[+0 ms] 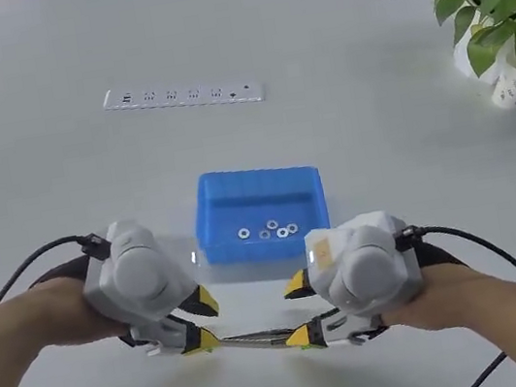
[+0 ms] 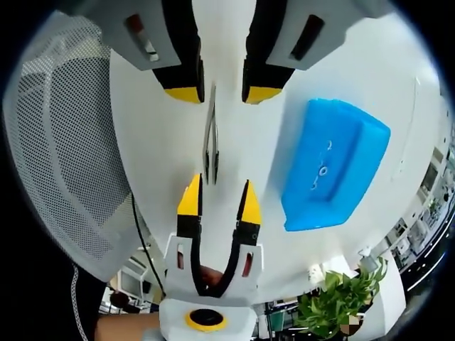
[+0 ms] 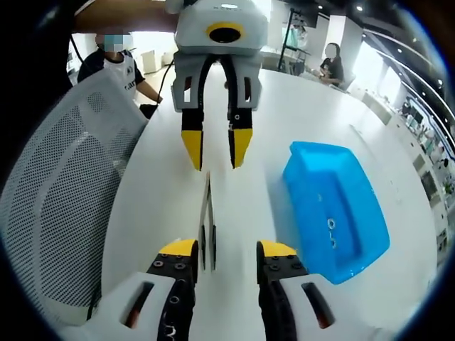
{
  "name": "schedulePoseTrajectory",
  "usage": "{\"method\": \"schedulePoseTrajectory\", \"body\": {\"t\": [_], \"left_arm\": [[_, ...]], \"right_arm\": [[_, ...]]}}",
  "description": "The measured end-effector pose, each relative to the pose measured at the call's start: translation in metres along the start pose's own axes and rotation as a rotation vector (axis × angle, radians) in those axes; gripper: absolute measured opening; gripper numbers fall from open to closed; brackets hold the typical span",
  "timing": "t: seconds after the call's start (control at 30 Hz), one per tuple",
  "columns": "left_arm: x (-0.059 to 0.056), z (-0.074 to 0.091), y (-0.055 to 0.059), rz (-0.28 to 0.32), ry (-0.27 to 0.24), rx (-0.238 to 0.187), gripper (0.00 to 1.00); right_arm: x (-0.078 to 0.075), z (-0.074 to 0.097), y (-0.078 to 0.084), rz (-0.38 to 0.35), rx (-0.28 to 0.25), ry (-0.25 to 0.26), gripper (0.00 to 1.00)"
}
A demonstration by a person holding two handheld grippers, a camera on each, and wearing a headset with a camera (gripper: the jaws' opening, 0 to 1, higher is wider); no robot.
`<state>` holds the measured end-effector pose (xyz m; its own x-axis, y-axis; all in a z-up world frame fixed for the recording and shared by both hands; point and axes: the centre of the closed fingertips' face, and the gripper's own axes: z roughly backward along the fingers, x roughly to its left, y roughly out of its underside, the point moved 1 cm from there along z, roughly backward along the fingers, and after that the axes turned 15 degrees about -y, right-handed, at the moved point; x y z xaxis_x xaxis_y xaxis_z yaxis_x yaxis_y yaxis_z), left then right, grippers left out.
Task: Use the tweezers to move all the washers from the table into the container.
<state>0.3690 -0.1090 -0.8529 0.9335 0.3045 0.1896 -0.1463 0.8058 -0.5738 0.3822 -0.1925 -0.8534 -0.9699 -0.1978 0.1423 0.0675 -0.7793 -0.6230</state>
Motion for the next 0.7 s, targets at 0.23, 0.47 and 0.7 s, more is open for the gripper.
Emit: {"method": "schedulePoseTrajectory", "body": {"t": [0.23, 0.47, 0.7], "left_arm": [[0.010, 0.021, -0.004, 0.083, -0.055, -0.058, 0.37], [0.011, 0.035, -0.010, 0.162, -0.103, -0.130, 0.50], [0.014, 0.051, -0.012, 0.262, -0.181, -0.207, 0.62]], "right_arm": [[-0.005, 0.031, 0.002, -0.072, -0.081, 0.075, 0.44], [-0.009, 0.057, 0.010, -0.134, -0.155, 0.153, 0.57], [-0.008, 0.077, 0.021, -0.203, -0.248, 0.222, 0.70]]}}
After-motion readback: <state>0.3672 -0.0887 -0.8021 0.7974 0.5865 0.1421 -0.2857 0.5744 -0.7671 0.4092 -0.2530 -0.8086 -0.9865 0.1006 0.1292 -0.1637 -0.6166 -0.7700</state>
